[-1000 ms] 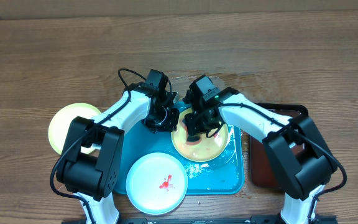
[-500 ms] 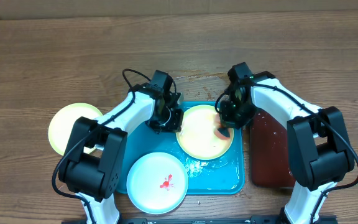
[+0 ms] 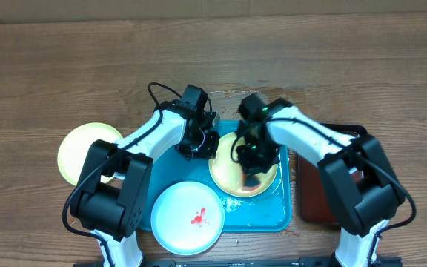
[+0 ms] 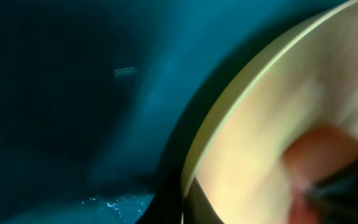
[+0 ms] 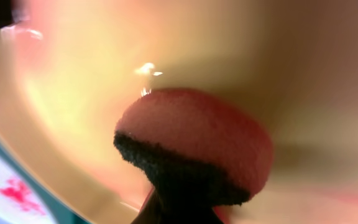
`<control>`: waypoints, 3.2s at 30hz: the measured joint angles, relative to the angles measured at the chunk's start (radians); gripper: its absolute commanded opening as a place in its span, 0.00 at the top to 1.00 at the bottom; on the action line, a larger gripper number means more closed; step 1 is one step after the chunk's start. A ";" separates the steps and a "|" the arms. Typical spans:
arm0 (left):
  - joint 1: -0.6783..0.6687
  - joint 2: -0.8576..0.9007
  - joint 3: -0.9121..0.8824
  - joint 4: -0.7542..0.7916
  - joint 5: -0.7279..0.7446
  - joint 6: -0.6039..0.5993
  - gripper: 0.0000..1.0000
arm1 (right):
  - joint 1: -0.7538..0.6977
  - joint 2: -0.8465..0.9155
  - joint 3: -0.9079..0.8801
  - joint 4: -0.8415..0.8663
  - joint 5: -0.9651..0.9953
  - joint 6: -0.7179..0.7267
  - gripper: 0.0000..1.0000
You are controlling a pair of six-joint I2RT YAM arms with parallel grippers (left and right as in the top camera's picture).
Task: Clean dirty plates on tray and stack at the side
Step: 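Scrub the yellow plate with the sponge while the left gripper holds it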
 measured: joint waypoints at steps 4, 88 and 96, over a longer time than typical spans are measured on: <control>0.000 0.000 0.000 0.000 0.000 0.000 0.96 | 0.037 0.004 -0.004 0.051 -0.048 0.039 0.96; 0.009 -0.002 0.005 0.000 -0.021 -0.024 0.96 | -0.234 0.069 0.064 -0.123 0.044 0.225 0.96; 0.000 -0.002 0.005 -0.005 -0.022 -0.023 0.96 | -0.193 0.072 0.051 -0.134 0.017 0.089 0.96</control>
